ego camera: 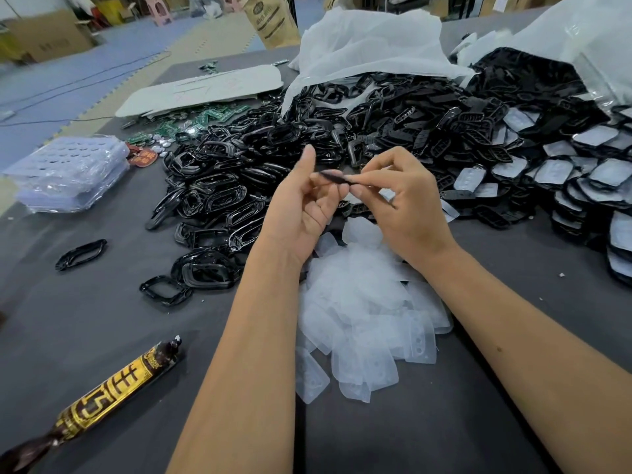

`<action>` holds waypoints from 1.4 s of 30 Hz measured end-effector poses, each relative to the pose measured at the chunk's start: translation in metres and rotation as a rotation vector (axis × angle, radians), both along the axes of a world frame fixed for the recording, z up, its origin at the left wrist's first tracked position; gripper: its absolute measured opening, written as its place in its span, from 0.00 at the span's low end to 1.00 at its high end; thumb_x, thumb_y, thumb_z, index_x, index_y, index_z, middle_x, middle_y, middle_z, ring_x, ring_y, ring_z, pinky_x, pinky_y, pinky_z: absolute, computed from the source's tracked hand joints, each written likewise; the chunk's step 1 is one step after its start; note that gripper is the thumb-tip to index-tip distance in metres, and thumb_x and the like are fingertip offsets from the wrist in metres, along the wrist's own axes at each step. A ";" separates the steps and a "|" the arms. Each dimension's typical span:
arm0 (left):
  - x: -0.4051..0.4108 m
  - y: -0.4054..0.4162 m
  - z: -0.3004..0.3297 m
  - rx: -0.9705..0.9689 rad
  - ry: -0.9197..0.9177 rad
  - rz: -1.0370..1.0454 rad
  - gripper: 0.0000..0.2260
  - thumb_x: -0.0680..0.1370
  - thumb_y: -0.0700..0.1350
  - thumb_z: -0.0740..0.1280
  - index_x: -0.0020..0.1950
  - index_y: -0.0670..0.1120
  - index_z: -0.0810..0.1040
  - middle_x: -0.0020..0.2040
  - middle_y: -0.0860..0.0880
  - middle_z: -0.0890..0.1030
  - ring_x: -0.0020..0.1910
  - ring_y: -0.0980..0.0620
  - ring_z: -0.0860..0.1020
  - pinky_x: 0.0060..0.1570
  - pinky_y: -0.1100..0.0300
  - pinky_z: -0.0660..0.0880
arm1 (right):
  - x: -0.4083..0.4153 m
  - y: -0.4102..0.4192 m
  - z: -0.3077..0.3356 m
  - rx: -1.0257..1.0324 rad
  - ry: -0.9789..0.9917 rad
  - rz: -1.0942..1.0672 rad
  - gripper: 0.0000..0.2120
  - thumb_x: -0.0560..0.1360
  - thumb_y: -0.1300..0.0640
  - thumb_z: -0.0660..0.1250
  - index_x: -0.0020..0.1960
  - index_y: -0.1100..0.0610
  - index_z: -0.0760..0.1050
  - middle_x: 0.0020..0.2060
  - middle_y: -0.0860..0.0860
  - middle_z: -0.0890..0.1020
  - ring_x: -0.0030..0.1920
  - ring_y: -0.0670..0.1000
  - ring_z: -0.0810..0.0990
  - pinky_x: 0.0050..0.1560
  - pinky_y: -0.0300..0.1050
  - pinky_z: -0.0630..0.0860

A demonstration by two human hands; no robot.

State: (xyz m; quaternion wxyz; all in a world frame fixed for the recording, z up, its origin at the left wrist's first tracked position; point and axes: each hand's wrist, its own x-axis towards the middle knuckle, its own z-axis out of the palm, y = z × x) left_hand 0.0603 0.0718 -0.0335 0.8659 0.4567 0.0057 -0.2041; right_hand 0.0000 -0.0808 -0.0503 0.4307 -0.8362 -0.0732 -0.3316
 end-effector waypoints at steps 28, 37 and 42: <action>-0.003 -0.016 -0.013 0.214 -0.276 0.027 0.03 0.81 0.35 0.69 0.52 0.37 0.82 0.43 0.45 0.86 0.39 0.55 0.83 0.43 0.65 0.80 | 0.005 -0.022 -0.002 0.798 0.315 0.241 0.12 0.75 0.69 0.74 0.58 0.62 0.83 0.40 0.56 0.87 0.40 0.50 0.86 0.46 0.42 0.83; -0.002 -0.017 -0.015 0.269 -0.300 0.057 0.04 0.81 0.36 0.69 0.55 0.36 0.82 0.41 0.43 0.84 0.37 0.53 0.81 0.39 0.64 0.79 | 0.008 -0.022 -0.003 0.762 0.350 0.259 0.08 0.76 0.70 0.73 0.54 0.61 0.83 0.38 0.53 0.87 0.39 0.48 0.86 0.46 0.41 0.83; -0.003 -0.018 -0.015 0.325 -0.314 0.035 0.04 0.82 0.36 0.67 0.51 0.39 0.82 0.42 0.46 0.87 0.40 0.53 0.84 0.43 0.63 0.81 | 0.008 -0.023 -0.004 0.719 0.340 0.291 0.10 0.77 0.72 0.70 0.55 0.61 0.82 0.37 0.50 0.86 0.39 0.48 0.85 0.49 0.42 0.83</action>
